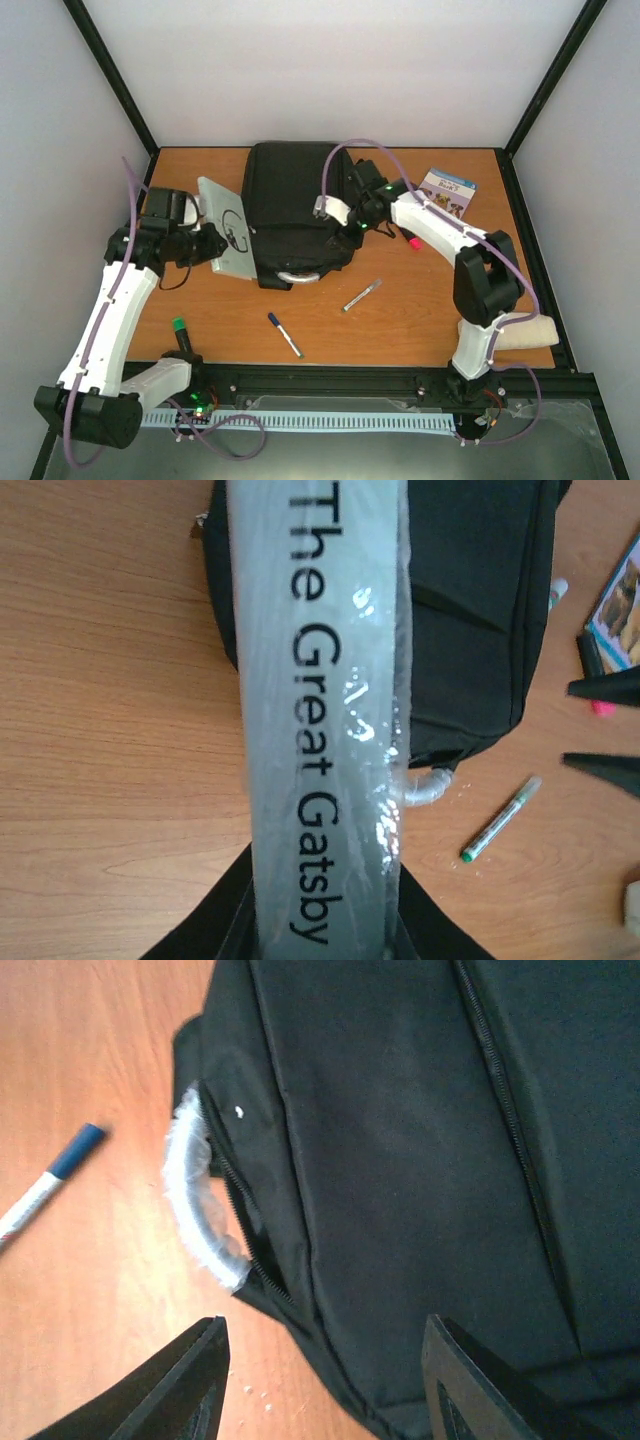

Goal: Pack the student bag
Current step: Pick up the book from the center of the board, then place the book in the student bag.

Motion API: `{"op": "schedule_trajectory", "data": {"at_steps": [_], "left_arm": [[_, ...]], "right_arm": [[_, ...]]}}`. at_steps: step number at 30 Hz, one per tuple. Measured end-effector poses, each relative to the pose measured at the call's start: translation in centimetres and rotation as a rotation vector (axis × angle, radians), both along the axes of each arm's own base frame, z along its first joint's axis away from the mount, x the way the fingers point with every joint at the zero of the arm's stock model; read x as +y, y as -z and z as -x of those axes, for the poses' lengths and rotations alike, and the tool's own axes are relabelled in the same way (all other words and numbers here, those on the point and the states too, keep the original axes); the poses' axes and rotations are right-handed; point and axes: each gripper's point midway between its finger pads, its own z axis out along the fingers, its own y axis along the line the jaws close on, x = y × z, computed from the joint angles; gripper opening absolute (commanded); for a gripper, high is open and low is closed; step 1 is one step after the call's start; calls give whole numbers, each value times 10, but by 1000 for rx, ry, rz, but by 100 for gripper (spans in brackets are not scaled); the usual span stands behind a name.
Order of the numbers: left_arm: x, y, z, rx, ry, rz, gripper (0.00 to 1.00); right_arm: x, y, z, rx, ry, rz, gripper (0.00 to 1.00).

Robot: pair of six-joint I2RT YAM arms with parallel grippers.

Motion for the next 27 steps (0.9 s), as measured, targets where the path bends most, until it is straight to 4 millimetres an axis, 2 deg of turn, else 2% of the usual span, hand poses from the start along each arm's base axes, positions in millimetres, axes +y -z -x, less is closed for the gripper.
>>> {"op": "schedule_trajectory", "data": {"at_steps": [5,9,12,17,24,27], "left_arm": [[14,-3,-9,9,-75,96,1],[14,-12,-18,-23,-93,174,1],[11,-10,-22,-30,-100,217,1],[8,-2,-20,0,-110,250,1],[8,-7,-16,-19,-110,253,1],[9,-6,-13,-24,-114,248,1]], "right_arm": [[21,29,-3,-52,-44,95,56],[31,50,-5,-70,-70,148,59],[34,62,-3,-73,-87,176,59],[45,72,-6,-76,-106,188,60],[55,83,-5,-91,-122,215,63],[57,84,-4,-105,-121,229,56]]}}
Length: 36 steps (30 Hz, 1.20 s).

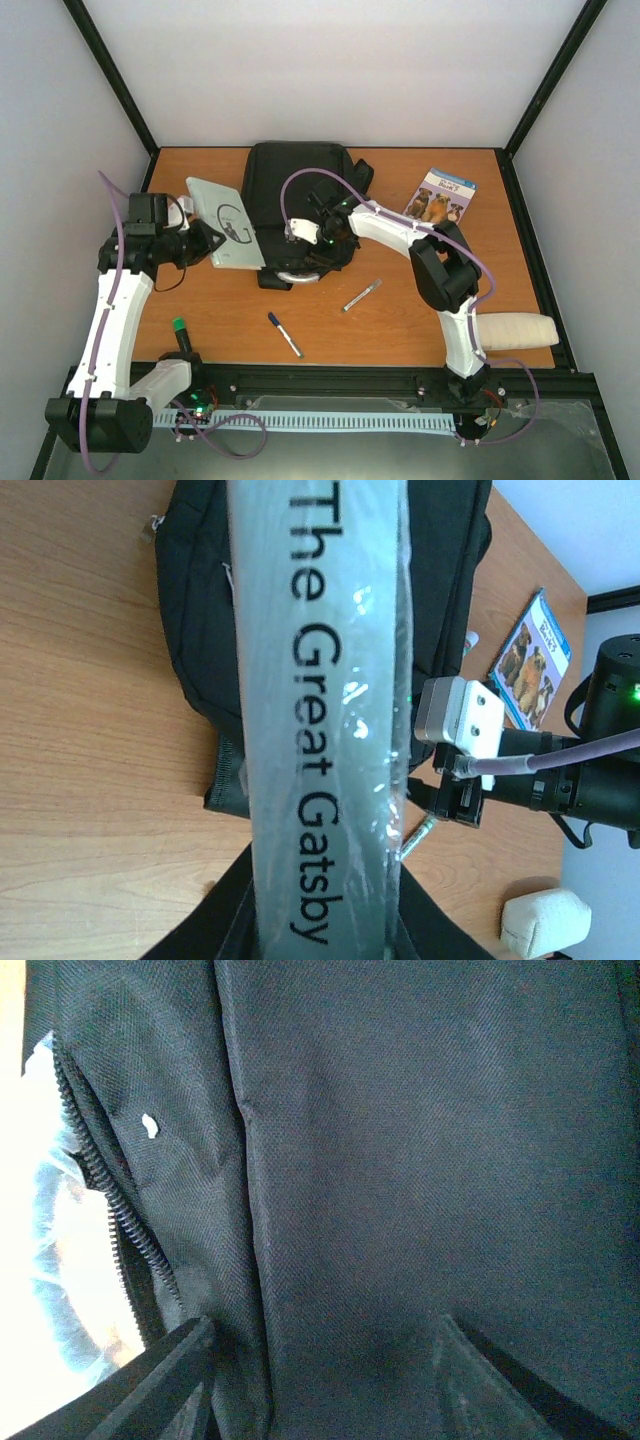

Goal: Pack the student bag
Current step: Place the book in the student bag.

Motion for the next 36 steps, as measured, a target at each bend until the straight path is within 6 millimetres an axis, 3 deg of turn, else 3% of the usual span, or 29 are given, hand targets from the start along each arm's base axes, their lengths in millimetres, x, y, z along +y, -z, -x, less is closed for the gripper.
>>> {"op": "schedule_trajectory", "data": {"at_steps": [6,16,22,27,31,36], "left_arm": [[3,9,5,28,-11,-13,1],[1,8,12,22,-6,-7,1],[-8,6,24,8,33,42,1],[-17,4,34,-9,79,82,1],[-27,13,44,-3,123,135,1],[-41,22,52,16,188,205,1]], "right_arm": [[3,2,-1,-23,16,21,30],[6,-13,-15,-67,58,23,5],[11,-42,-36,-143,104,4,3],[13,-78,-58,-205,160,-37,3],[10,-104,-74,-251,206,-68,3],[3,-118,-83,-275,246,-70,3]]}}
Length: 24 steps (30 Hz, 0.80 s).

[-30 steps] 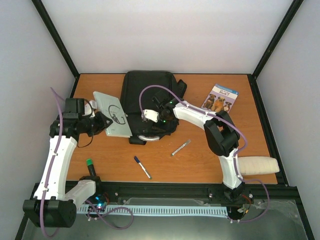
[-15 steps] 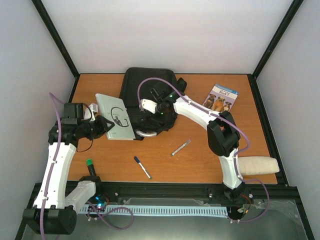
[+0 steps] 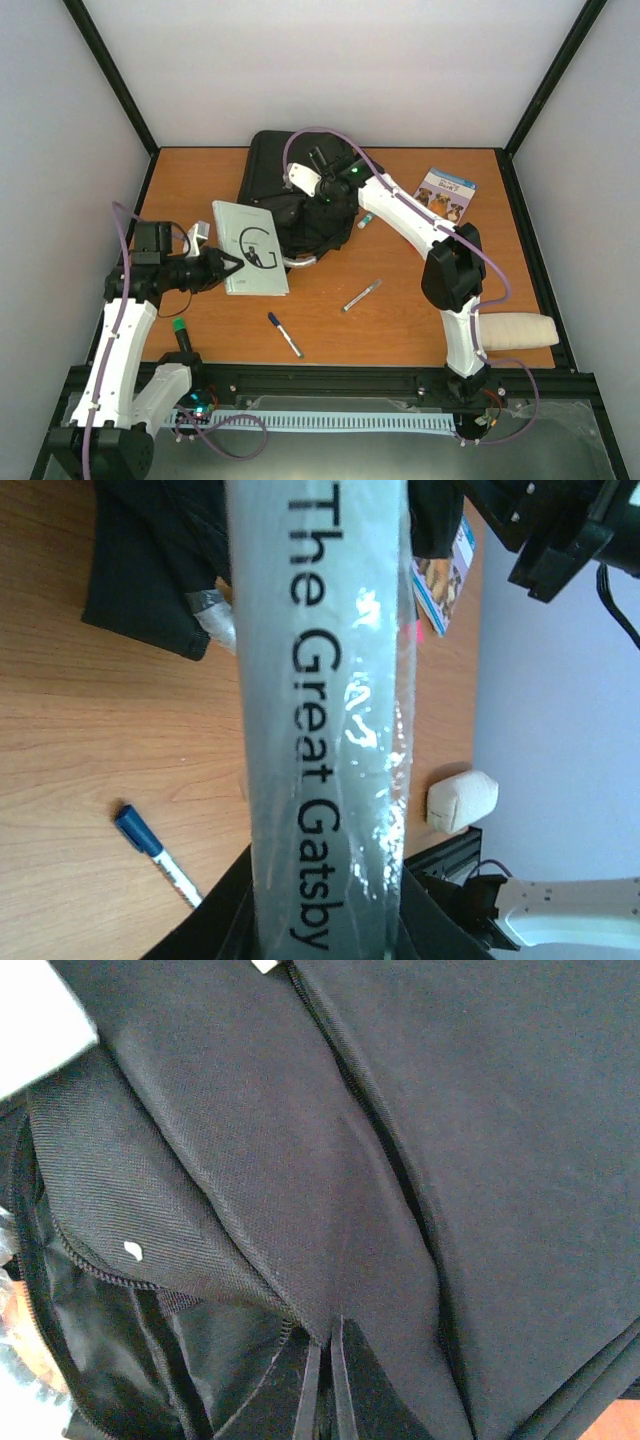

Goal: Pack the student bag
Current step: Place the book in the student bag.

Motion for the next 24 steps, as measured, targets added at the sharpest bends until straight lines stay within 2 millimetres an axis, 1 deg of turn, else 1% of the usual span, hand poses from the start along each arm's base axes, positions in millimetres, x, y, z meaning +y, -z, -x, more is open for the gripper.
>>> {"op": "schedule_trajectory", "data": {"at_steps": [5,8,10,13,16,18,20,21,22,24], "left_arm": [[-16,-3,4,-25,74,49,1],[-25,-3,11,-21,125,59,1],[-28,-5,16,-14,143,57,1],[-34,-12,21,-24,168,84,1],[-39,-29,19,-61,187,116,1],[-42,-46,17,-94,205,129,1],[-46,-67,13,-139,235,143,1],[-47,-74,11,-155,247,147,1],[-48,-79,10,-163,254,149,1],[-49,-79,7,-161,263,147,1]], "right_arm": [[0,-13,-4,-15,22,-13,3],[0,-22,-8,-30,38,-29,3],[1,-29,-10,-39,45,-43,3],[1,-31,-11,-40,51,-50,3],[1,-31,-12,-37,55,-52,3],[0,-31,-12,-35,56,-54,3],[-1,-31,-12,-30,58,-57,3],[-1,-31,-13,-28,59,-59,3],[-2,-32,-13,-26,61,-64,3],[-3,-37,-15,-27,65,-73,3]]}}
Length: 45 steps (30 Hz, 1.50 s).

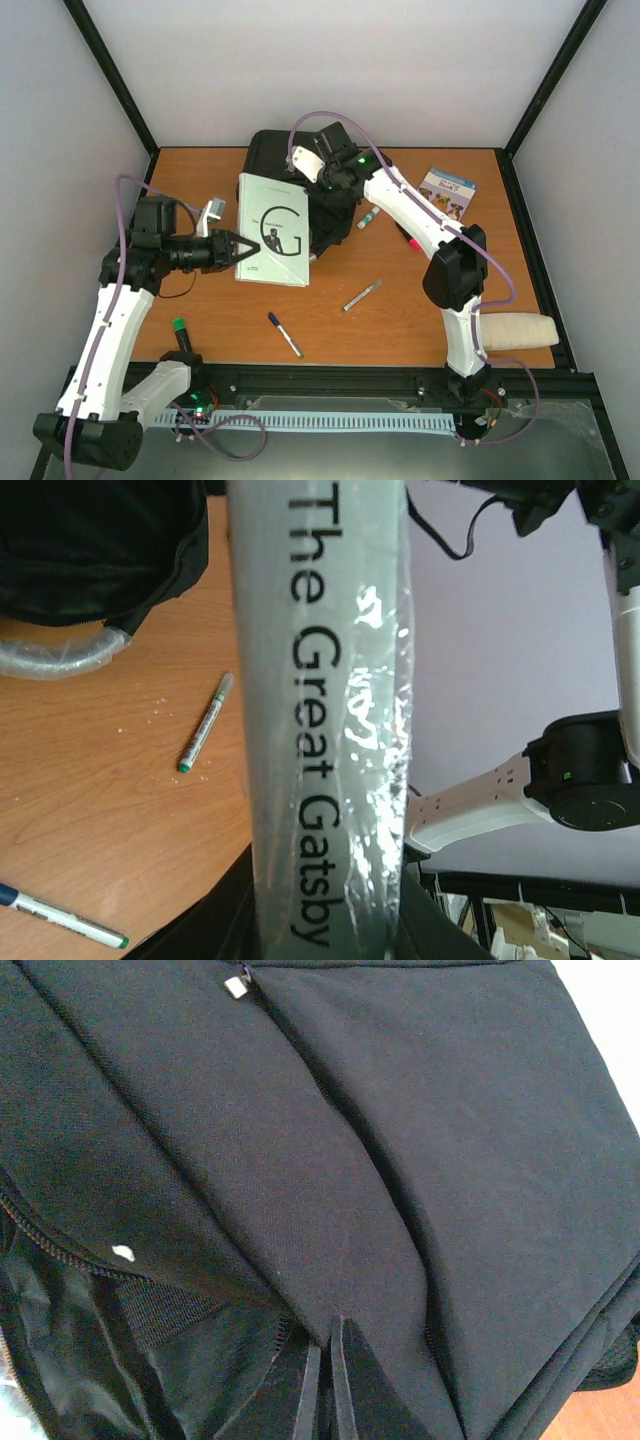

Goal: Pack the student bag
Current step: Place the book in the student bag.

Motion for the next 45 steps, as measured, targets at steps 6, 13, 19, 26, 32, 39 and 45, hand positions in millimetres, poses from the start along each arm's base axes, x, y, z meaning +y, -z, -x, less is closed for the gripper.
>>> {"op": "schedule_trajectory", "data": {"at_steps": [6,13,19,26,32,39,45], "left_arm": [[-7,15,3,33,44,4,1],[-19,56,18,138,105,-25,1],[-31,116,34,253,158,-117,1],[-37,138,18,260,100,-93,1],[-47,154,-1,256,81,-20,1],[-42,140,-24,239,62,93,1],[-36,131,-45,211,47,170,1]], "right_arm": [[-3,-8,-2,-1,11,-12,3],[-3,-9,-2,4,15,-18,3],[-1,-9,0,17,5,-32,3],[-2,-1,13,49,-31,-40,3],[-10,10,26,58,-66,-31,3],[-11,9,32,51,-97,-41,3],[-7,-2,35,39,-122,-72,3]]}}
